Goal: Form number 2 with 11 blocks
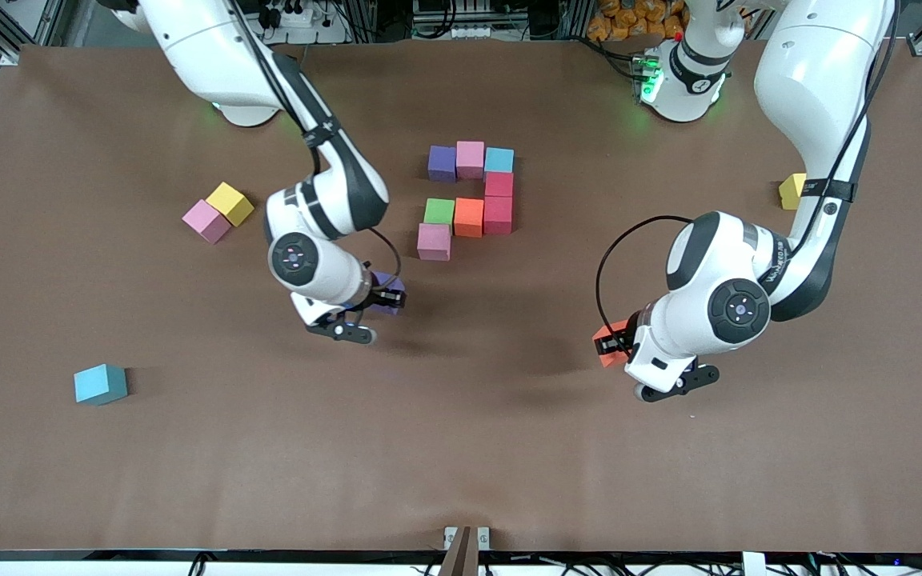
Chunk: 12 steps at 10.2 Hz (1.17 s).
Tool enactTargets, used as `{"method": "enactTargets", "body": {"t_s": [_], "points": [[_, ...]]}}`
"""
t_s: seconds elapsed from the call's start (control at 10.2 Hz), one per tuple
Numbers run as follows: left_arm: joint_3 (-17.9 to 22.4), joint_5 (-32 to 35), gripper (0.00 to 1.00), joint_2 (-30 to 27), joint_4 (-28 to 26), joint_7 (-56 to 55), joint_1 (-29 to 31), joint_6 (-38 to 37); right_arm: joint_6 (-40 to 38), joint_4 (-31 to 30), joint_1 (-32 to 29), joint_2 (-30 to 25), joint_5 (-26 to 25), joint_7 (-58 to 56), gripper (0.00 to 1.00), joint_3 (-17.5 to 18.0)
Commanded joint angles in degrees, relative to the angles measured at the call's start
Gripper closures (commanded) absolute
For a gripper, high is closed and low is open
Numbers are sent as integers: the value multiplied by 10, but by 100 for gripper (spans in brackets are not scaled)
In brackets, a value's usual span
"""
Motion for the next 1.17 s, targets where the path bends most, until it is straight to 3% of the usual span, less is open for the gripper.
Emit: {"method": "enactTargets", "body": {"t_s": [0.0,1.07], "points": [[3,-15,100,-1,4,-6,3,1,16,35,23,38,4,13,73,-4],[6,-16,100,-1,3,-4,13,1,28,1,94,42,6,18,73,-4]]}}
